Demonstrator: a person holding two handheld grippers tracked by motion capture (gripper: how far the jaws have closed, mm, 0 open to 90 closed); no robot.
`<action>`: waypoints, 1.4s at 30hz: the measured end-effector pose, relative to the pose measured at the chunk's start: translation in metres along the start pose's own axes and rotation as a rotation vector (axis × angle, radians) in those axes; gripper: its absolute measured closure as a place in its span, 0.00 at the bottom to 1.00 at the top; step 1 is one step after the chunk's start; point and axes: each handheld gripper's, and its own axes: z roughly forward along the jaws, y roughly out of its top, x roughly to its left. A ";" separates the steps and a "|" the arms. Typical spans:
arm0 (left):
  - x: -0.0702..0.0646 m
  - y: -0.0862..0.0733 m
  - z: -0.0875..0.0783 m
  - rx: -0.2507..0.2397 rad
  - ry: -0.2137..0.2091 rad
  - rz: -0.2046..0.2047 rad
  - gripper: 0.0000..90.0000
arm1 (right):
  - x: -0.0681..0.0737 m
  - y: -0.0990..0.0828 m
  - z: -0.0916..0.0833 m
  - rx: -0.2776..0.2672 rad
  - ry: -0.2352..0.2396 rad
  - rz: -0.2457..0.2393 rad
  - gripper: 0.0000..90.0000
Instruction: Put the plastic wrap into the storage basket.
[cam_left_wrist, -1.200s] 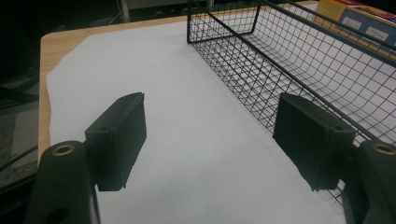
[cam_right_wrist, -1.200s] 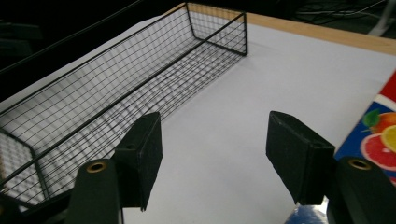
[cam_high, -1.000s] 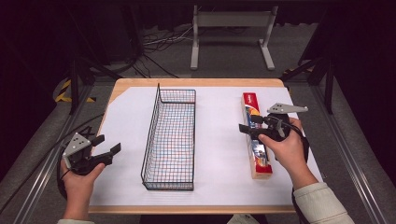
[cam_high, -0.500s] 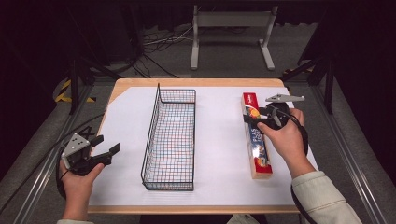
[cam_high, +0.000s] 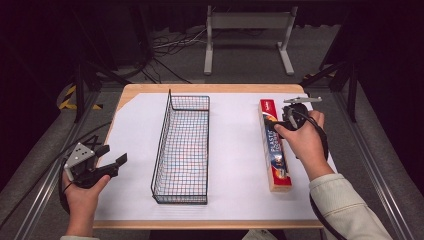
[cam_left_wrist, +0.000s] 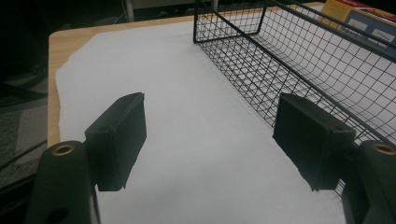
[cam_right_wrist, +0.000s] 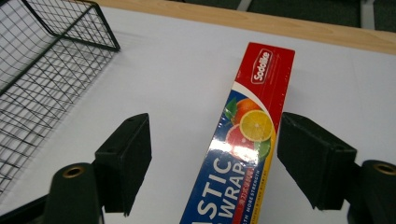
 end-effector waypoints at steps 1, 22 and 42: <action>0.000 0.000 0.000 0.000 0.000 0.000 0.29 | 0.000 -0.001 0.003 0.019 -0.011 0.004 0.29; 0.004 -0.001 -0.001 -0.002 0.004 -0.019 0.29 | -0.009 -0.016 0.046 0.315 -0.091 0.170 0.23; 0.002 -0.002 0.001 0.009 -0.004 -0.012 0.28 | 0.003 -0.019 0.079 0.543 -0.166 0.188 0.34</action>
